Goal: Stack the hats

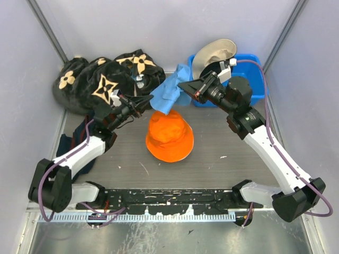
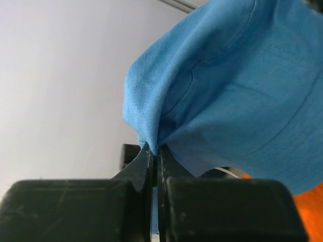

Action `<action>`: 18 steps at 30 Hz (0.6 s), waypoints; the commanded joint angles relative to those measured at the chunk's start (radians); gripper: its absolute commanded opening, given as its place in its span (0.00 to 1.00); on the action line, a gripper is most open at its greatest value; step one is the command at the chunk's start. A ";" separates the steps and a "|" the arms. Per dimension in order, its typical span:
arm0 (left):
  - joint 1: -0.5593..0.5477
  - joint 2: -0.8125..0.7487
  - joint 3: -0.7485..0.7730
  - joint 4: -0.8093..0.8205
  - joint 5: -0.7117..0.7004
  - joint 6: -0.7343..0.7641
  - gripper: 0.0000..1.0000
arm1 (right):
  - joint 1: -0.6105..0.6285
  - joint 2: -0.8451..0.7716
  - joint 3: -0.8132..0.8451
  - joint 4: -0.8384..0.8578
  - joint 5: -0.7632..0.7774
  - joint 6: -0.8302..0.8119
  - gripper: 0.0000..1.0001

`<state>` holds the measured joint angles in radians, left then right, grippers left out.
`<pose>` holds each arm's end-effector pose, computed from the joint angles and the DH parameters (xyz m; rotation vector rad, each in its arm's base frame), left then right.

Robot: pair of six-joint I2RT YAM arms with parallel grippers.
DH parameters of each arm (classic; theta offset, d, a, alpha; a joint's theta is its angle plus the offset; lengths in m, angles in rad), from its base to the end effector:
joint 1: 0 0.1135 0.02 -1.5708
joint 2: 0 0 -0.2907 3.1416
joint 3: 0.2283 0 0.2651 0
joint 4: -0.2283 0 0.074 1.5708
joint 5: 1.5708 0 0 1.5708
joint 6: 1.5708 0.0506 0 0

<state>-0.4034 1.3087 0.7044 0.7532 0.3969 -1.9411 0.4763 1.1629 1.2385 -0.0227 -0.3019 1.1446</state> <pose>0.2780 -0.1399 0.3148 -0.9589 1.6018 -2.0875 0.2417 0.1416 0.4661 0.3010 1.7011 1.4820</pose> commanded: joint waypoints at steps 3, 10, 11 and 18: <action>0.035 -0.117 -0.098 -0.030 0.046 0.050 0.00 | 0.005 0.006 0.112 -0.293 -0.009 -0.131 0.01; 0.038 -0.180 -0.095 -0.147 0.108 0.104 0.00 | 0.005 0.073 0.234 -0.467 -0.054 -0.174 0.01; 0.038 -0.188 -0.097 -0.157 0.109 0.107 0.00 | 0.006 0.074 0.242 -0.480 -0.054 -0.180 0.01; 0.024 -0.223 -0.131 -0.225 0.141 0.135 0.00 | 0.005 0.076 0.265 -0.568 -0.096 -0.197 0.01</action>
<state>-0.3698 1.1191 0.6018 0.5835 0.4923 -1.8481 0.4763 1.2484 1.4586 -0.5362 -0.3614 0.9836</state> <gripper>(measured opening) 0.015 0.053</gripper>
